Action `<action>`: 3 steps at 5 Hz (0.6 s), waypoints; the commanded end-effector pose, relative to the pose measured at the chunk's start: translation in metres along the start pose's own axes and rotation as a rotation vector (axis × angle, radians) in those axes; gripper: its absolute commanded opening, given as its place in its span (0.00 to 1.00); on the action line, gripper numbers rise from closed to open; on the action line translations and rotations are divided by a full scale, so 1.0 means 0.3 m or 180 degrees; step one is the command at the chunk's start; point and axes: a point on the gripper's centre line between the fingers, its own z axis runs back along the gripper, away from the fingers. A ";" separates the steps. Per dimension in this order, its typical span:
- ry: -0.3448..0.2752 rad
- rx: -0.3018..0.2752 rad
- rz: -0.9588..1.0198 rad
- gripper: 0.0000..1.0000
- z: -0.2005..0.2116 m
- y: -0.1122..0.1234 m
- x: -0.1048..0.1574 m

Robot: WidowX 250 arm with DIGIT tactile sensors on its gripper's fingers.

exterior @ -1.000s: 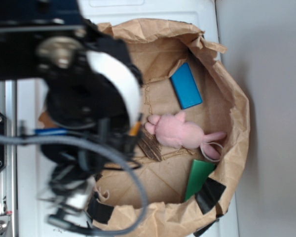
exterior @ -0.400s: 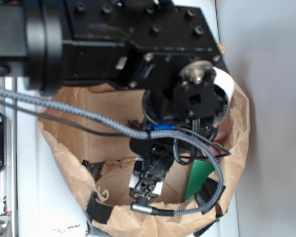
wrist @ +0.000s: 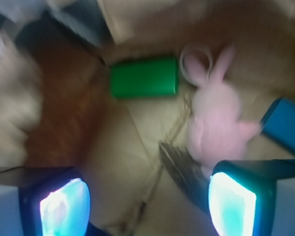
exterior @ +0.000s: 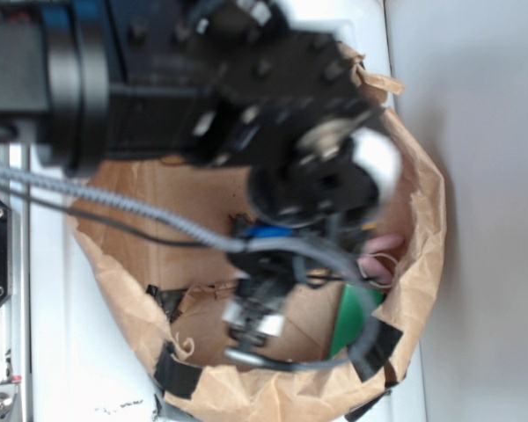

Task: Grab the wood chip.

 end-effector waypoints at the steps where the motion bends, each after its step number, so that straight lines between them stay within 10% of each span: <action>1: -0.0242 0.0383 -0.0127 1.00 -0.093 0.141 -0.043; 3: -0.0176 0.0658 -0.0163 1.00 -0.192 0.174 -0.058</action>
